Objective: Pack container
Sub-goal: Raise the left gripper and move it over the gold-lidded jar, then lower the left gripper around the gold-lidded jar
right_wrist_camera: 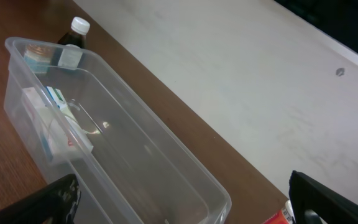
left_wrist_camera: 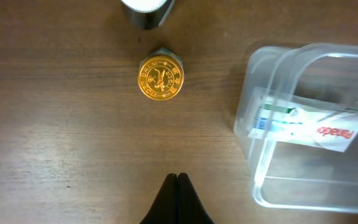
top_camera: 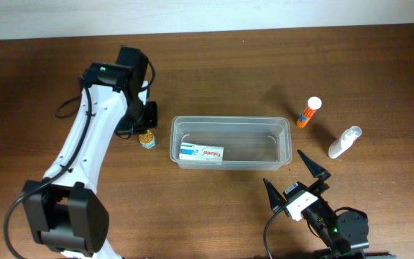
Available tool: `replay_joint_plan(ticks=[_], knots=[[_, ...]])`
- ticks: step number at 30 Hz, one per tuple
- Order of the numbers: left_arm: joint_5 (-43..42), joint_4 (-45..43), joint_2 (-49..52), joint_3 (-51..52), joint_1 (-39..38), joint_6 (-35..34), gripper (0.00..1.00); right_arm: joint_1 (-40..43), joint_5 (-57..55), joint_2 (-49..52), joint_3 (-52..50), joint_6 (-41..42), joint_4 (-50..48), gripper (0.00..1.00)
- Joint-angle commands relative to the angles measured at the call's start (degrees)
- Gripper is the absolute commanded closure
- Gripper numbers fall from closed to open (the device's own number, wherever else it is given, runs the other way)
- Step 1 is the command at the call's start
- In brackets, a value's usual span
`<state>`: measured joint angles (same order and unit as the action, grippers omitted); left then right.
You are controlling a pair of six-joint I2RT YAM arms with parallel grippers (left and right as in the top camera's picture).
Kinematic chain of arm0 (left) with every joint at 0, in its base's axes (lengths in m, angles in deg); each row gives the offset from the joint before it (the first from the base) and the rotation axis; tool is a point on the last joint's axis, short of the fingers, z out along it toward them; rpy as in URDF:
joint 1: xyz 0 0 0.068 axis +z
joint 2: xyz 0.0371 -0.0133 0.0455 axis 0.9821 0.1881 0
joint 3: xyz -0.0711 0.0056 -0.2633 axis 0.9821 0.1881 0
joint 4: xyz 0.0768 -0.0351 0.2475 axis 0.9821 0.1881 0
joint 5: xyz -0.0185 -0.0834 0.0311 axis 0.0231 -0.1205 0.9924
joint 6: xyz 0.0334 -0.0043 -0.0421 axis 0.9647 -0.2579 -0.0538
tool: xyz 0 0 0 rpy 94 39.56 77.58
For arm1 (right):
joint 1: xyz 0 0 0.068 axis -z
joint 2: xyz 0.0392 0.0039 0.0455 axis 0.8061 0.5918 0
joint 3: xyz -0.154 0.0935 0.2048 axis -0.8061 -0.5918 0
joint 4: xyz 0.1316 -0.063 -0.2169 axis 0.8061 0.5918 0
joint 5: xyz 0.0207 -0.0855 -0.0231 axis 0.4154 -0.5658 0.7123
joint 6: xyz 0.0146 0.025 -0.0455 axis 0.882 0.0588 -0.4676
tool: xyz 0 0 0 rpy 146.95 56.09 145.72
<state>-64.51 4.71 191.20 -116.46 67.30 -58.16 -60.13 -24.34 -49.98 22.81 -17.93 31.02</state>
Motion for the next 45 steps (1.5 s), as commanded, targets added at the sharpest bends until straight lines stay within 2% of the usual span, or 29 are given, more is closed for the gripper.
replay_joint_plan(ticks=[1,12,13,16,18,20,22,25,36,45], knots=[[0.72,-1.07,-0.22,2.19,0.15,0.92,0.99,0.44,-0.33,-0.55,-0.31,0.44,0.28,0.02],[0.72,-2.89,-0.2,3.76,0.15,0.9,0.99,0.44,-0.33,-0.55,-0.31,0.44,0.28,0.02],[0.72,-2.97,-0.2,3.76,0.15,0.87,0.96,0.44,-0.33,-0.55,-0.31,0.44,0.28,0.02],[0.72,-3.15,-0.2,3.76,0.15,0.87,0.76,0.44,-0.33,-0.55,-0.31,0.44,0.28,0.02],[0.7,-3.15,-0.2,3.76,0.15,0.85,0.69,0.44,-0.33,-0.55,-0.31,0.44,0.28,0.02],[0.72,-3.13,-0.2,3.76,0.15,0.85,0.46,0.44,-0.33,-0.55,-0.31,0.44,0.28,0.02],[0.72,-3.17,-0.2,3.76,0.15,0.87,0.44,0.44,-0.33,-0.55,-0.31,0.44,0.28,0.02],[0.72,-3.54,-0.2,3.76,0.15,0.85,0.35,0.44,-0.33,-0.55,-0.31,0.44,0.28,0.02],[1.86,-6.32,-0.2,3.76,0.15,-1.4,0.24,0.44,-0.33,-0.55,-0.31,0.44,0.28,0.01],[4.83,-10.01,-0.2,6.12,0.13,-3.21,0.23,0.44,-0.33,-0.55,-0.31,0.44,0.28,0.02]])
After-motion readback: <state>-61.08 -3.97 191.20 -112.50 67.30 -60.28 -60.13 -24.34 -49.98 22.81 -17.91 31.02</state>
